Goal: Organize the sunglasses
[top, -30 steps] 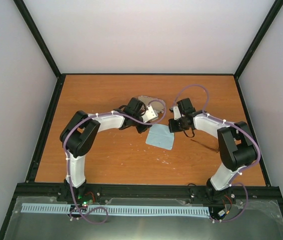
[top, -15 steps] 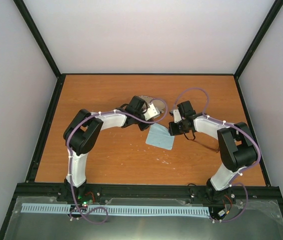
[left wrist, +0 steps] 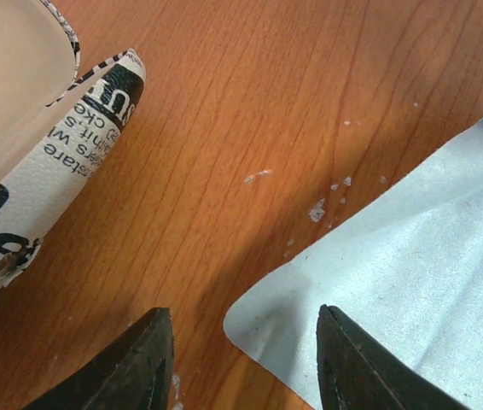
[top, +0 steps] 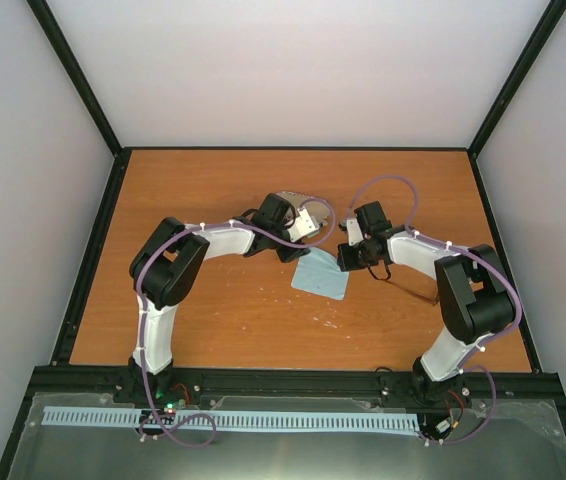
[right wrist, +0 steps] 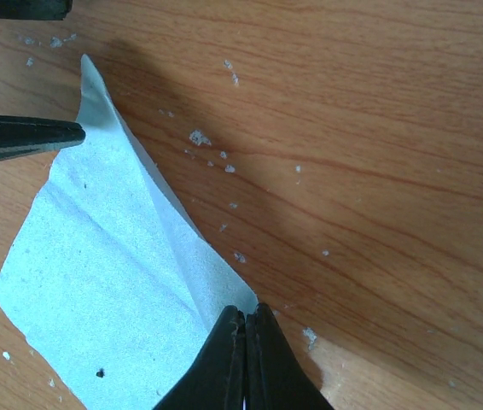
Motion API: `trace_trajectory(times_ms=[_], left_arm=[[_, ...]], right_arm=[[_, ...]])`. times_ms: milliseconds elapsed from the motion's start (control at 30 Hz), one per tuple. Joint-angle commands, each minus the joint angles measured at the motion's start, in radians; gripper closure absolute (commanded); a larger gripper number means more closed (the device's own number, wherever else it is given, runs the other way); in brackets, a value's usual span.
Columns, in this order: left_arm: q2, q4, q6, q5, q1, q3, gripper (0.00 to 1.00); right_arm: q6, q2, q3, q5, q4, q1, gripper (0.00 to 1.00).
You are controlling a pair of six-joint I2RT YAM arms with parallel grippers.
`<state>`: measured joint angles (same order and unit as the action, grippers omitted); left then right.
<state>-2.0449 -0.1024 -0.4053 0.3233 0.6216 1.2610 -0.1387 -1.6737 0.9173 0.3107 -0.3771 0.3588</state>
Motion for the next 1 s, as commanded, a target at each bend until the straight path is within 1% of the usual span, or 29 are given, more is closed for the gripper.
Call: trace_trajectory(times_ms=[0,133,167,400,467,667,733,900,967], left_arm=[[-0.014,0.013,-0.006,0.010,-0.006,0.027,0.53],[-0.037,-0.010,-0.006,0.045,-0.008,0.049,0.62],[-0.043,-0.018,-0.006,0.054,-0.008,0.056,0.63],[-0.079,-0.041,-0.005,0.078,-0.013,0.089,0.65],[-0.082,-0.043,-0.008,0.080,-0.014,0.090,0.69],[-0.073,-0.043,-0.009,0.093,-0.024,0.084,0.88],[-0.069,-0.043,-0.008,0.100,-0.026,0.083,0.92],[-0.037,-0.021,0.000,0.113,-0.028,0.053,0.99],[-0.022,-0.013,0.003,0.120,-0.028,0.039,0.99]], right_arm=[[0.008,0.028,0.003,0.002,0.001,0.002,0.97],[0.009,0.031,0.003,0.001,-0.002,0.002,0.97],[0.009,0.032,0.003,0.001,-0.003,0.002,0.97],[0.008,0.034,0.002,0.002,-0.007,0.002,0.97],[0.009,0.036,0.002,0.000,-0.009,0.002,0.97],[0.009,0.033,0.004,0.001,-0.010,0.002,0.97],[0.008,0.032,0.005,0.000,-0.009,0.002,0.97],[0.009,0.038,0.001,-0.001,-0.007,0.001,0.97],[0.008,0.041,-0.002,0.002,-0.004,0.000,0.97]])
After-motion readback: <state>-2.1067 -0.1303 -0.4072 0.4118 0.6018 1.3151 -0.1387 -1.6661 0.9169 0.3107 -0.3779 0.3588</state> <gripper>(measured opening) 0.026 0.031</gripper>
